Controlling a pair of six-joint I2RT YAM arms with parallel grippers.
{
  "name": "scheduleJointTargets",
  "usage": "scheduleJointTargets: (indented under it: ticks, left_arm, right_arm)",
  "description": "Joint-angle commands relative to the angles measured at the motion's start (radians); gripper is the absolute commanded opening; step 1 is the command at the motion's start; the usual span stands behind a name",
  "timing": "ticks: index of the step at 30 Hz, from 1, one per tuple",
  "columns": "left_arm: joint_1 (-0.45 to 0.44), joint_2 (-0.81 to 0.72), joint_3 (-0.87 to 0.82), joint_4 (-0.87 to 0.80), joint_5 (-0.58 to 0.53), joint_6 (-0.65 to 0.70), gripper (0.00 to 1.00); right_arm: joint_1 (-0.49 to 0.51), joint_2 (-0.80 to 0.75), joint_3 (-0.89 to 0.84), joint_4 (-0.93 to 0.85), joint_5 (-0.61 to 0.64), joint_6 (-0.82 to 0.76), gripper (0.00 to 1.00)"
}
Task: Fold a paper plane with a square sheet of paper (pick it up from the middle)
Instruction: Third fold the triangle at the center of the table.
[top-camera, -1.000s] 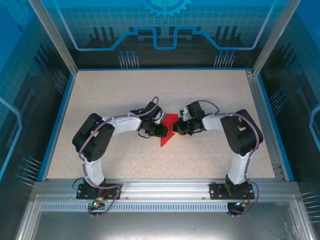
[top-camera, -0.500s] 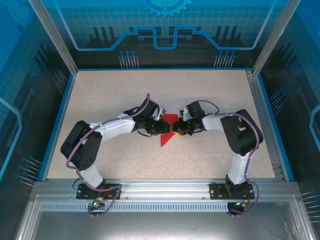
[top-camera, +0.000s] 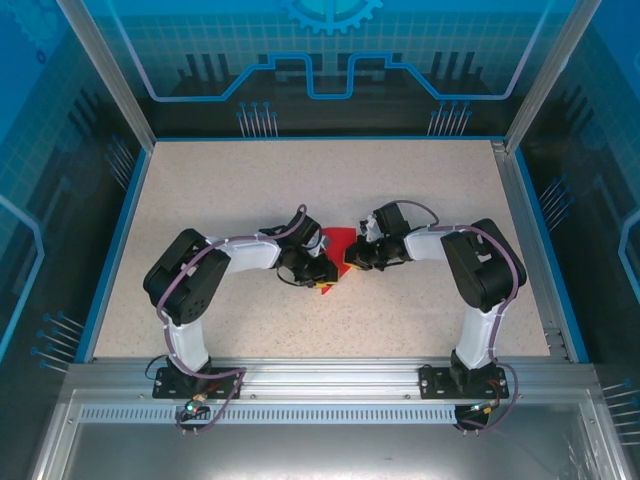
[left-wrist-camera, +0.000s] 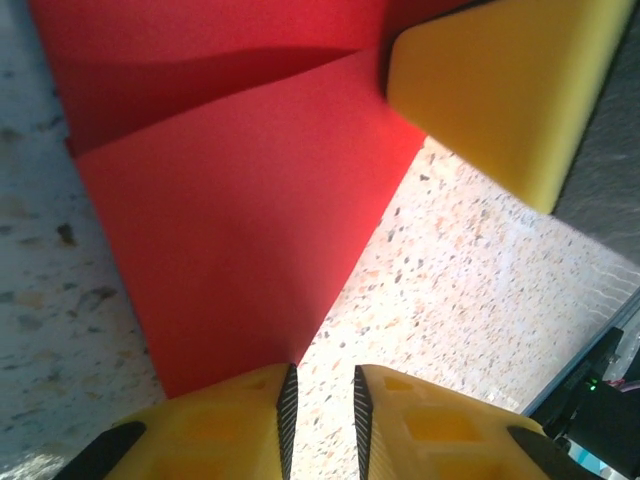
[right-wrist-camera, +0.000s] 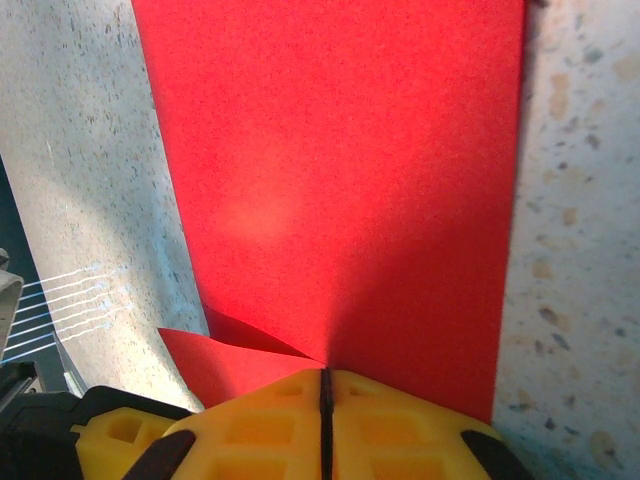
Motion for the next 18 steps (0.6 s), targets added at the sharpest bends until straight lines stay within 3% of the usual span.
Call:
scheduleJointTargets:
  ticks: [1,18]
  left_arm:
    - [-0.003,0.010,-0.033,-0.073,-0.015,0.047,0.25]
    - [-0.003,-0.006,-0.097,-0.070,-0.019,0.071,0.21]
  right_arm:
    - [0.002,0.013,-0.002,-0.076,0.060,-0.017,0.10]
    - [0.012,-0.114,0.053,-0.072,-0.053,-0.014,0.10]
